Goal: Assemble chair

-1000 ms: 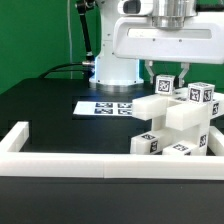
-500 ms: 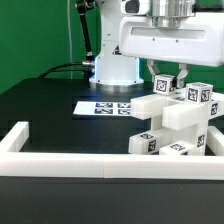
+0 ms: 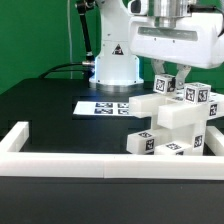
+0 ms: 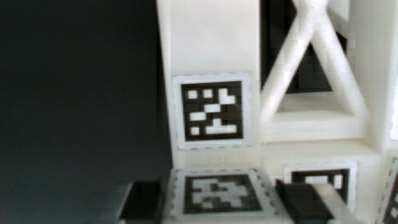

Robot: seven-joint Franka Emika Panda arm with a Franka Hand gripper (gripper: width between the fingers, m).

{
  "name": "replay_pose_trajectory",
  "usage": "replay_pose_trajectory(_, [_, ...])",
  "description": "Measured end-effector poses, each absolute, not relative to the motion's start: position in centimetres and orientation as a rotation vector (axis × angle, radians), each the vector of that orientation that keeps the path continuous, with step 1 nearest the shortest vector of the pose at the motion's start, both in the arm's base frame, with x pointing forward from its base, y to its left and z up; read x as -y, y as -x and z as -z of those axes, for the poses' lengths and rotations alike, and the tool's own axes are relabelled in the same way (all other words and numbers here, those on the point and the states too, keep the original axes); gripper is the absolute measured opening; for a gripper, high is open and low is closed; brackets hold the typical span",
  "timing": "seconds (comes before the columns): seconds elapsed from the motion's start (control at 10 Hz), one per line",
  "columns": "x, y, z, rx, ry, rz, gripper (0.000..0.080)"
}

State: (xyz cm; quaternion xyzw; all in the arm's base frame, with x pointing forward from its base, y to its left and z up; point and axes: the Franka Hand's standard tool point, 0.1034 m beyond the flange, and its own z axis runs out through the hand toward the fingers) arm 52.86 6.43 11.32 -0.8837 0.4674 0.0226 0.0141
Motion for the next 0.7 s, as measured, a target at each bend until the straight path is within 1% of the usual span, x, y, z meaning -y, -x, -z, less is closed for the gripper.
replay_pose_trajectory(0.2, [-6.41,-52.86,-11.32,-1.416,2.773,-0.069,0.029])
replay_pose_trajectory(0.3, [-6.49,-52.84,-11.31,-1.371,2.796,-0.068,0.0465])
replay_pose_trajectory(0.4, [-6.79,-52.79,-11.3,-1.361,2.801,-0.068,0.0584])
replay_pose_trajectory(0.5, [-7.18,-52.73,-11.3,-1.31,2.826,-0.067,0.0584])
replay_pose_trajectory(0.6, [-7.35,-52.71,-11.32,-1.17,2.884,-0.065,0.0639])
replay_pose_trajectory(0.7, [-7.22,-52.71,-11.28,-1.061,2.925,-0.064,0.0647])
